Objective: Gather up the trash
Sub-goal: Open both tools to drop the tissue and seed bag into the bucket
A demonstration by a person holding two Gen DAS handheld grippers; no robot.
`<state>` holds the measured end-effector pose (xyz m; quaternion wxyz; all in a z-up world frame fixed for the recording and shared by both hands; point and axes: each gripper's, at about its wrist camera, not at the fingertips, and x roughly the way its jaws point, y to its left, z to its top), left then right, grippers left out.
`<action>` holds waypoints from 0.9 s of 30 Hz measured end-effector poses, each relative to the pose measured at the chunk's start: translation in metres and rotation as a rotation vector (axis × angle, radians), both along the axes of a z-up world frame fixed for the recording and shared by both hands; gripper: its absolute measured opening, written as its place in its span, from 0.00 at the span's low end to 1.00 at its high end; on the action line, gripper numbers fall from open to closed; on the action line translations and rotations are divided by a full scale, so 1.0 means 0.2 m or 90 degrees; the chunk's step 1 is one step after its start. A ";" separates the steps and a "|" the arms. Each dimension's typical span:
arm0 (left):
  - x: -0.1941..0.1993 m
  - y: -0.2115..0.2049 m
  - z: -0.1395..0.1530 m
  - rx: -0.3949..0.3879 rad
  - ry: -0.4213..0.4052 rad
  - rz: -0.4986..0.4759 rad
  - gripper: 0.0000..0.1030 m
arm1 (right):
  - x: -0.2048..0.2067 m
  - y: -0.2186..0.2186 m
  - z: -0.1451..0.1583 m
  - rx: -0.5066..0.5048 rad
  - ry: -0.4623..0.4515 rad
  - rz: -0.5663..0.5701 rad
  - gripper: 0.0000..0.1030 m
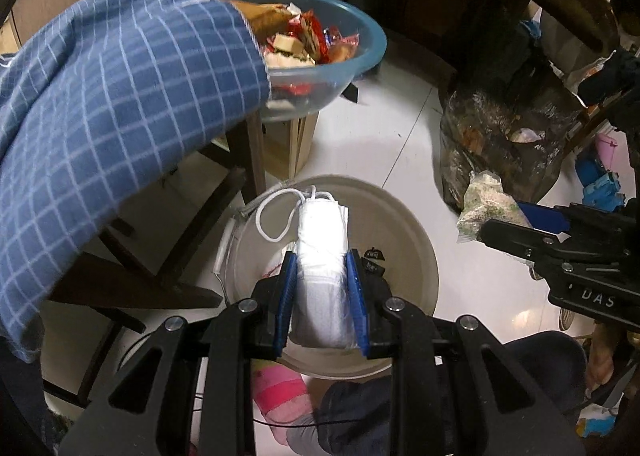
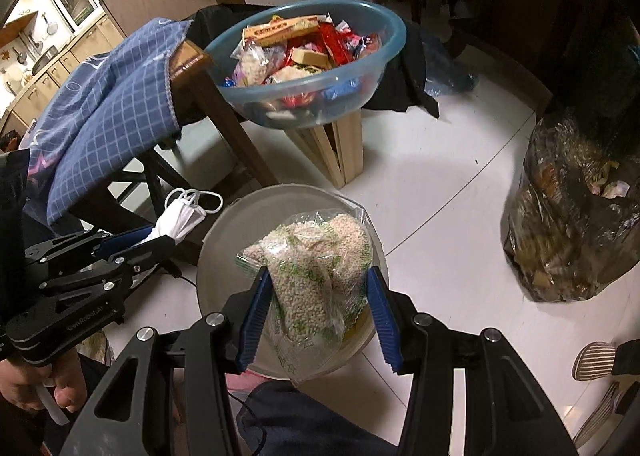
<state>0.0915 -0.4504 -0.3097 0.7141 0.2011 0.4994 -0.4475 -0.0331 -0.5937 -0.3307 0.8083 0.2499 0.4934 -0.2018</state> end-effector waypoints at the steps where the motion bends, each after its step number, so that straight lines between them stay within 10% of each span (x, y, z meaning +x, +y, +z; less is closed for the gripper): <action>1: 0.00 0.00 -0.01 0.003 0.002 0.000 0.23 | 0.00 0.00 -0.01 0.002 0.001 0.001 0.48; 22: 0.02 -0.02 -0.11 0.030 0.009 0.005 0.24 | 0.06 -0.01 -0.12 0.023 0.021 0.022 0.48; 27: 0.02 -0.01 -0.10 0.028 0.001 0.008 0.56 | 0.05 -0.03 -0.10 0.017 0.007 0.011 0.61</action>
